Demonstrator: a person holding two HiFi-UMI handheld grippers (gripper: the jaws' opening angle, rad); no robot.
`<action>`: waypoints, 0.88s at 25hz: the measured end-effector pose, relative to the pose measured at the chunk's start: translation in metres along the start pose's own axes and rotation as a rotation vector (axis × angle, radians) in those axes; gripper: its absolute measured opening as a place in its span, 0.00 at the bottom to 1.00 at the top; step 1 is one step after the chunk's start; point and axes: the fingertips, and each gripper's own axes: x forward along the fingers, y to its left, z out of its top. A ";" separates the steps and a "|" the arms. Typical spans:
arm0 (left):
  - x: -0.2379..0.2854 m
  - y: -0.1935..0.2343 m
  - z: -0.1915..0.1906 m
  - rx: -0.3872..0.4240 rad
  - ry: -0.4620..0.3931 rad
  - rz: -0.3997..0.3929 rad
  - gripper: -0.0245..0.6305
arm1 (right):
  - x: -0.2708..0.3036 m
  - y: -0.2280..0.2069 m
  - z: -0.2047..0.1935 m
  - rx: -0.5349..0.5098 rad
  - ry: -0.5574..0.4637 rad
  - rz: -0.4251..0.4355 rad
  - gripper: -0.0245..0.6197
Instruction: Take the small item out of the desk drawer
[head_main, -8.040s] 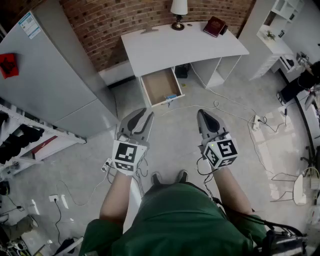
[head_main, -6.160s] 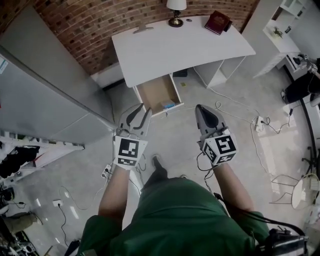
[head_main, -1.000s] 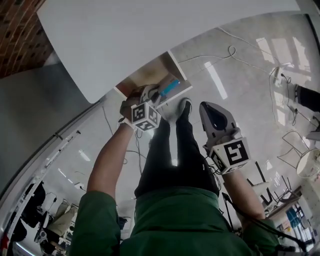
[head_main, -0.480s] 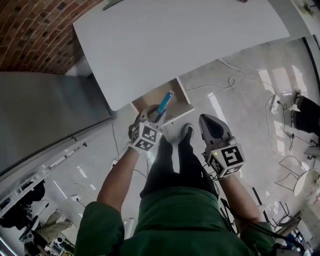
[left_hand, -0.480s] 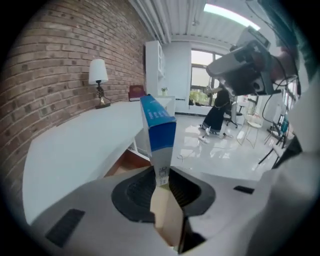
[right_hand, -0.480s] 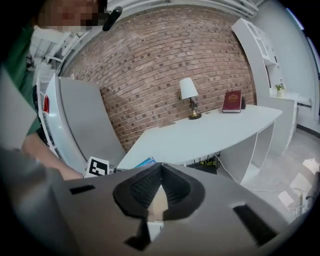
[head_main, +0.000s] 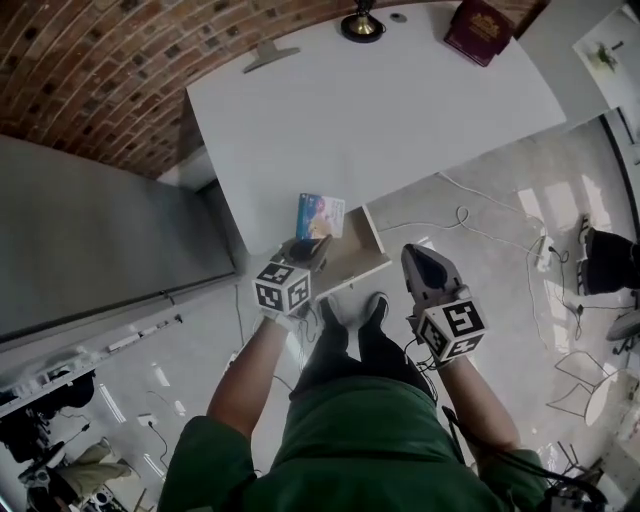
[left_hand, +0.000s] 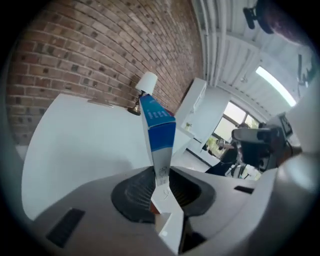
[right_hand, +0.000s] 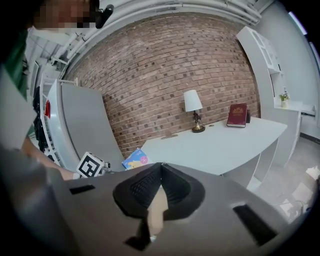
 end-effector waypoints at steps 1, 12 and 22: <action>0.001 0.003 0.006 -0.034 -0.014 0.001 0.16 | 0.001 0.001 0.005 0.001 -0.005 0.001 0.04; 0.033 0.060 0.025 -0.492 -0.134 0.044 0.16 | 0.020 -0.002 0.036 0.019 -0.043 0.012 0.04; 0.041 0.076 0.026 -0.947 -0.337 -0.083 0.16 | 0.015 -0.007 0.031 0.052 -0.041 0.007 0.04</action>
